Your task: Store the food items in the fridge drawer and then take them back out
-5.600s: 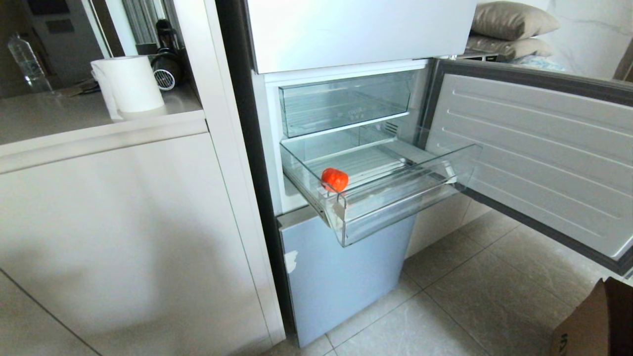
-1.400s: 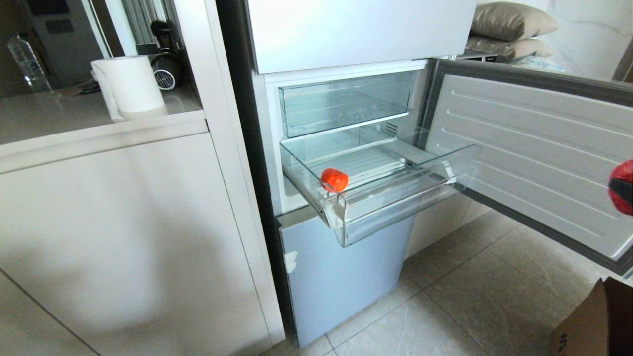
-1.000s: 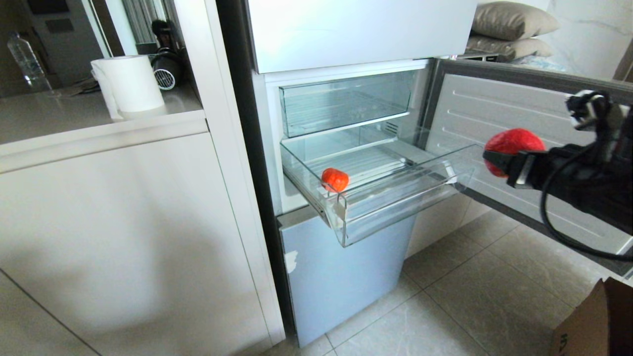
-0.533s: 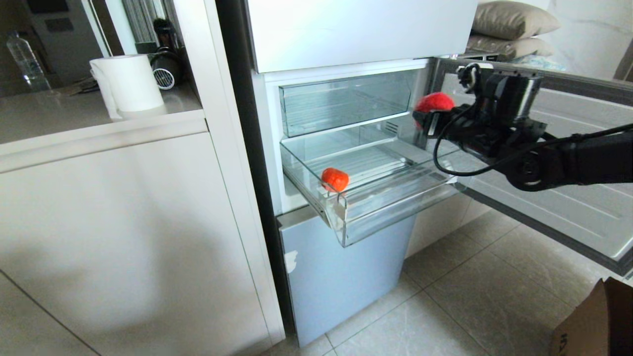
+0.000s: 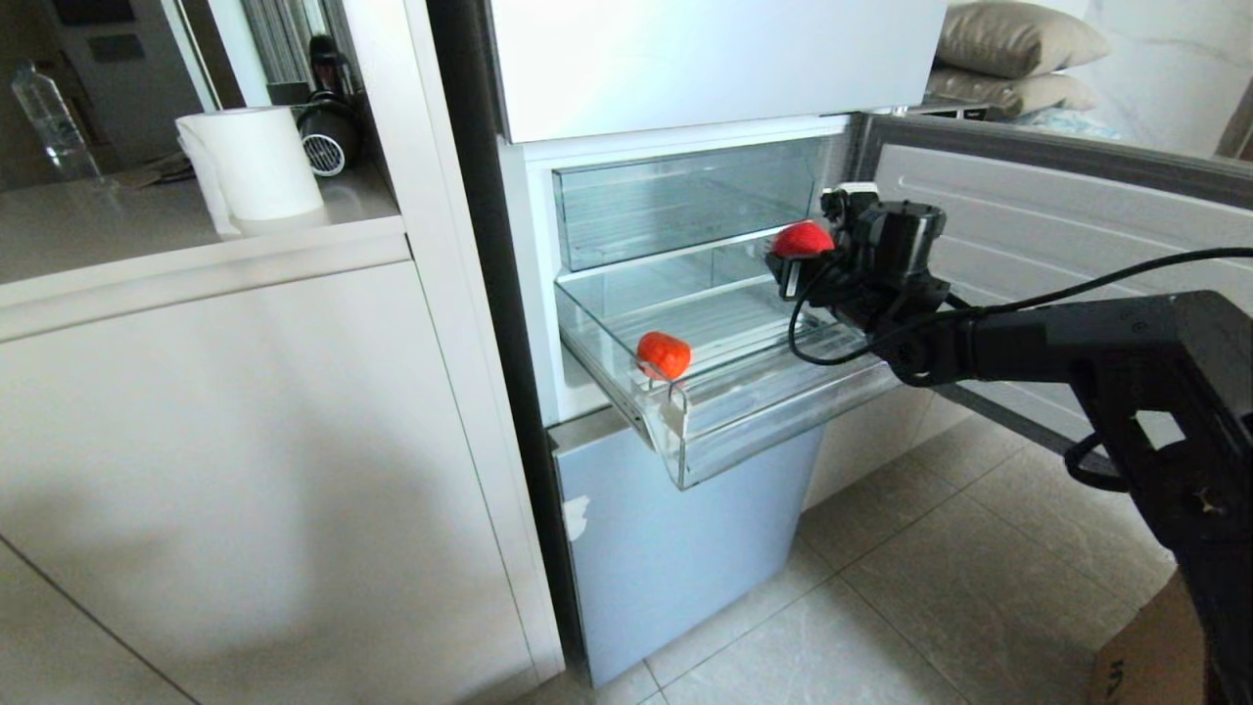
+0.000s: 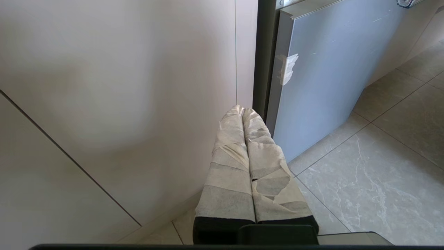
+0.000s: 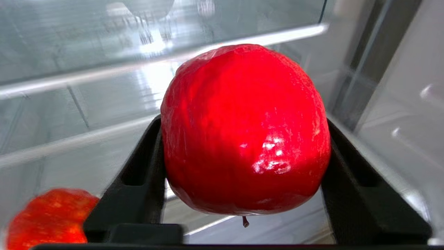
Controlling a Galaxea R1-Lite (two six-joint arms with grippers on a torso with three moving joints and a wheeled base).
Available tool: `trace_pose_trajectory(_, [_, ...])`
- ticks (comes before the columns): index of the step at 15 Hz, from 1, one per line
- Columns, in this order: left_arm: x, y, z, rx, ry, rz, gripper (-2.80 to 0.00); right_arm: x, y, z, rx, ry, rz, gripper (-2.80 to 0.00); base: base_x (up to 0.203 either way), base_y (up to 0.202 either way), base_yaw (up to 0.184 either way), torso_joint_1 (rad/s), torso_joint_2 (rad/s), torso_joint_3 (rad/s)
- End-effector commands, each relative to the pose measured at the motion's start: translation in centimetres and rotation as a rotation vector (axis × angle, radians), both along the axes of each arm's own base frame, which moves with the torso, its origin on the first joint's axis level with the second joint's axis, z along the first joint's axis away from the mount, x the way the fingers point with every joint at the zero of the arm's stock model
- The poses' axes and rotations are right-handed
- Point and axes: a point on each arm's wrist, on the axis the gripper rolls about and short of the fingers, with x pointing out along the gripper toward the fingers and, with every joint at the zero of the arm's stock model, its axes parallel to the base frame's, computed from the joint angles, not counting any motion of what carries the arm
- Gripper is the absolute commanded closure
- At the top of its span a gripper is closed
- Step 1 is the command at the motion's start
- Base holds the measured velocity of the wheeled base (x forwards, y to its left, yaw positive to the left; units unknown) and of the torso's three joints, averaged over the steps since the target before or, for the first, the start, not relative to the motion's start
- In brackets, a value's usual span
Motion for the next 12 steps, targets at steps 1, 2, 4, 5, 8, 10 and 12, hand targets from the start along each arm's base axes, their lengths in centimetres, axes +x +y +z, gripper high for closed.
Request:
trace_pose_trajectory(1, [0.0, 0.0, 0.0, 0.0, 0.002, 0.0, 0.0, 0.6, 0.3, -1.1, 0.005, 0.012, 0.004, -2.8, 0.0, 0.0, 0.0, 0.0, 0.0, 0.0])
trace_pose_trajectory(2, [0.0, 0.0, 0.0, 0.001, 0.002, 0.0, 0.0, 0.6, 0.3, -1.1, 0.009, 0.009, 0.004, -2.8, 0.0, 0.0, 0.0, 0.0, 0.0, 0.0])
trace_pose_trajectory(4, [0.0, 0.0, 0.0, 0.0, 0.002, 0.0, 0.0, 0.5, 0.2, -1.0, 0.016, 0.009, -0.002, -2.8, 0.0, 0.0, 0.0, 0.0, 0.0, 0.0])
trace_pose_trajectory(5, [0.0, 0.0, 0.0, 0.0, 0.002, 0.0, 0.0, 0.4, 0.2, -0.8, 0.02, 0.003, -0.001, -2.8, 0.0, 0.0, 0.0, 0.0, 0.0, 0.0])
trace_pose_trajectory(8, [0.0, 0.0, 0.0, 0.001, 0.001, 0.0, 0.0, -0.4, -0.1, 0.9, 0.038, -0.031, -0.008, -2.8, 0.0, 0.0, 0.0, 0.0, 0.0, 0.0])
trace_pose_trajectory(10, [0.0, 0.0, 0.0, 0.001, 0.002, 0.0, 0.0, -2.2, -0.4, 2.8, 0.069, -0.034, -0.005, 0.0, 0.0, 0.0, 0.0, 0.0, 0.0, 0.0])
trace_pose_trajectory(12, [0.0, 0.0, 0.0, 0.001, 0.002, 0.0, 0.0, -5.5, -0.6, 4.7, 0.082, -0.021, 0.014, 0.0, 0.0, 0.0, 0.0, 0.0, 0.0, 0.0])
